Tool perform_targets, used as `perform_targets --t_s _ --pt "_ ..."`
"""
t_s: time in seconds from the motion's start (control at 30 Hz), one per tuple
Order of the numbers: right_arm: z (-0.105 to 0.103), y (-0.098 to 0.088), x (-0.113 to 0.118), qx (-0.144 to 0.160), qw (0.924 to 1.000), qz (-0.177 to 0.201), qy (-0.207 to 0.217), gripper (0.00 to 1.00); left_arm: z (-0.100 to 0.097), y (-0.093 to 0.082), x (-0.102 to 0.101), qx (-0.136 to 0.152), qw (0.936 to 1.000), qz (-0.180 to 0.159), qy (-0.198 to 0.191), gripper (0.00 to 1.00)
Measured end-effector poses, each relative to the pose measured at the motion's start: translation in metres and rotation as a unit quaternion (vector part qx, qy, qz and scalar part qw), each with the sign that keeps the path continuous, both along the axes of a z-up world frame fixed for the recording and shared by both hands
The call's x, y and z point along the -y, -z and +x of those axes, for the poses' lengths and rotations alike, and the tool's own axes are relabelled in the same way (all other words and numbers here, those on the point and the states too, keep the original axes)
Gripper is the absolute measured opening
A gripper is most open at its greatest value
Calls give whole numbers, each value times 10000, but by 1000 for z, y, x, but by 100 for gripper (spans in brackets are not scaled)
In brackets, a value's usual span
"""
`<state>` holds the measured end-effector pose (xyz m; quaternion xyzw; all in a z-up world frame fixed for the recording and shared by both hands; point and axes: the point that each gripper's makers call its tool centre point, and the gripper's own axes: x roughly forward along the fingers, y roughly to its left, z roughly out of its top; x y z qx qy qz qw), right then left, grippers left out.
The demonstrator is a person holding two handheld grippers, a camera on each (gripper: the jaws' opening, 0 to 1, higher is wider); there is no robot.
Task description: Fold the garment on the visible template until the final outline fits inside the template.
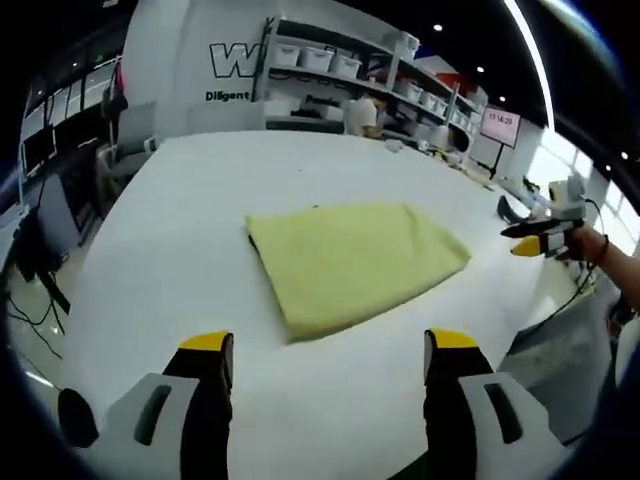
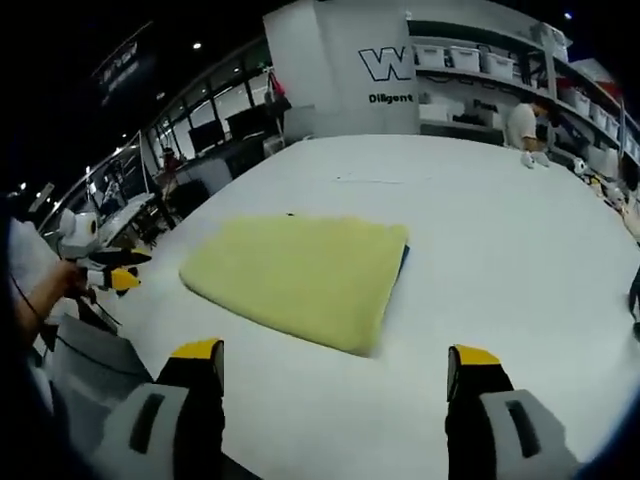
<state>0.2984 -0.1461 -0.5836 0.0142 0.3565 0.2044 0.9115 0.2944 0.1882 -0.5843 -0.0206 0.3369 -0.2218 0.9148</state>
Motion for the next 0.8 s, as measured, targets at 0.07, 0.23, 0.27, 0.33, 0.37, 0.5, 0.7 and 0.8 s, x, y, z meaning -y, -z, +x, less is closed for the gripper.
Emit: perform_targets --t_s 0.07,0.23,0.27,0.33,0.37,0.5,0.7,0.8 --pt "-6 -2 1 0 10000 -46 16 93 -5 -4 0 21 10000 19 -33 78" --pt "-17 -7 6 25 10000 -43 61 93 -16 -15 -3 87 9996 -197 -207 79" --pt "-19 -8 6 41 10000 -31 77 93 -18 -16 -5 73 9994 -209 -255 79" --pt "-23 -13 7 79 9999 15 85 93 -25 -18 -6 64 9994 -202 -284 80" --pt "-25 -15 7 93 9999 37 92 94 -28 -19 -8 56 9992 -200 -331 80" --pt "-31 -22 12 196 9997 -50 157 98 -36 -22 -11 47 9989 -60 -455 82" --pt "-38 -30 14 294 9993 -25 224 98 -47 -28 -11 64 9984 -104 -559 83" --pt "-42 -29 12 308 9993 -75 179 98 -51 -26 -13 55 9983 -12 -579 83"
